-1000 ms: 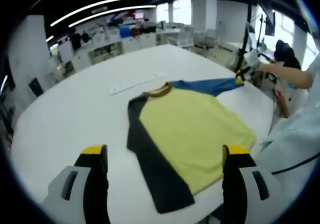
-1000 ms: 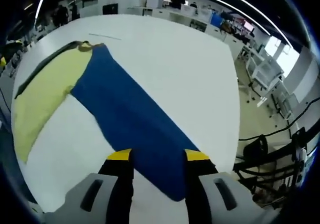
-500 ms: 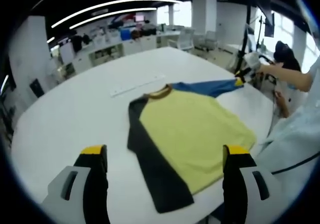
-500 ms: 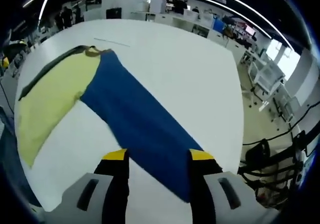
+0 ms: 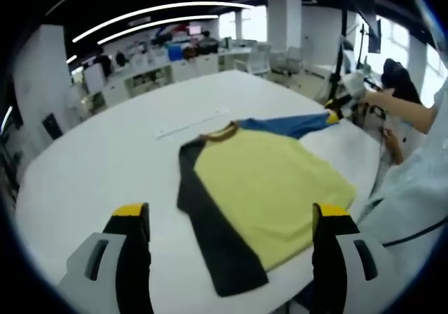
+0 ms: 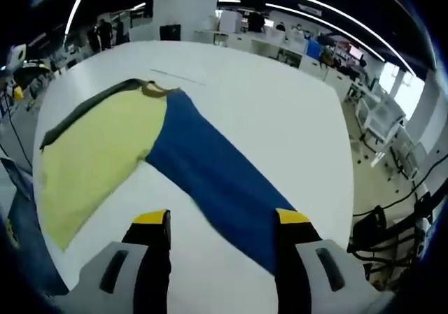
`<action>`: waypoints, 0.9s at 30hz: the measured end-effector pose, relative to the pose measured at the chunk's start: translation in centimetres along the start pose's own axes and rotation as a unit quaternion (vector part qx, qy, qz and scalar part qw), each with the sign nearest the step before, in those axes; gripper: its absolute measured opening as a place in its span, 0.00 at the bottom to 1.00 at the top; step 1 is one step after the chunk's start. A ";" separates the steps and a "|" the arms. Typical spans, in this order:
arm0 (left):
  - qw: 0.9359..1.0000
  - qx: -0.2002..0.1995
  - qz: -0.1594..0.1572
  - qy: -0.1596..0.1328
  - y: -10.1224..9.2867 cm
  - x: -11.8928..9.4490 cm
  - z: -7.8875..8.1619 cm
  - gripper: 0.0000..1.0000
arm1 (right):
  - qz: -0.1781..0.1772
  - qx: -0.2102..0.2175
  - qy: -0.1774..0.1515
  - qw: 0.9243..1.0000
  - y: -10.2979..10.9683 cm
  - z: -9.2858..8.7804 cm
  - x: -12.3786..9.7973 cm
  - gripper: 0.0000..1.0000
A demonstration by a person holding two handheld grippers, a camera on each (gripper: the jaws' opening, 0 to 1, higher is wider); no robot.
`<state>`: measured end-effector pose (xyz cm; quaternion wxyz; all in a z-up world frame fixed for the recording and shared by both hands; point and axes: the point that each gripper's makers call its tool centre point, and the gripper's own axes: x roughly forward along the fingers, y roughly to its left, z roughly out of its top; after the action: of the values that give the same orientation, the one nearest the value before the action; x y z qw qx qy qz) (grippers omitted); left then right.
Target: Fold the garment on the visible template until the final outline fits inside the template.
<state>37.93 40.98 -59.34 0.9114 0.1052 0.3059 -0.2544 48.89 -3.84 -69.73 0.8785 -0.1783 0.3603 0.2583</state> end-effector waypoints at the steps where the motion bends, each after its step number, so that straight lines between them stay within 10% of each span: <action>1: 1.000 0.000 0.000 -0.002 0.0 -0.1 0.0 0.93 | 0.002 -0.004 -0.001 1.000 0.4 0.2 0.0 0.62; 27: 1.000 0.013 -0.004 -0.004 -0.5 -1.7 -0.8 0.93 | 0.044 -0.008 -0.049 0.998 7.4 3.3 -2.2 0.92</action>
<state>36.11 41.51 -58.90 0.9104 0.1146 0.2989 -0.2619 44.98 3.01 -66.83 0.8814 -0.1560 0.3222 0.3082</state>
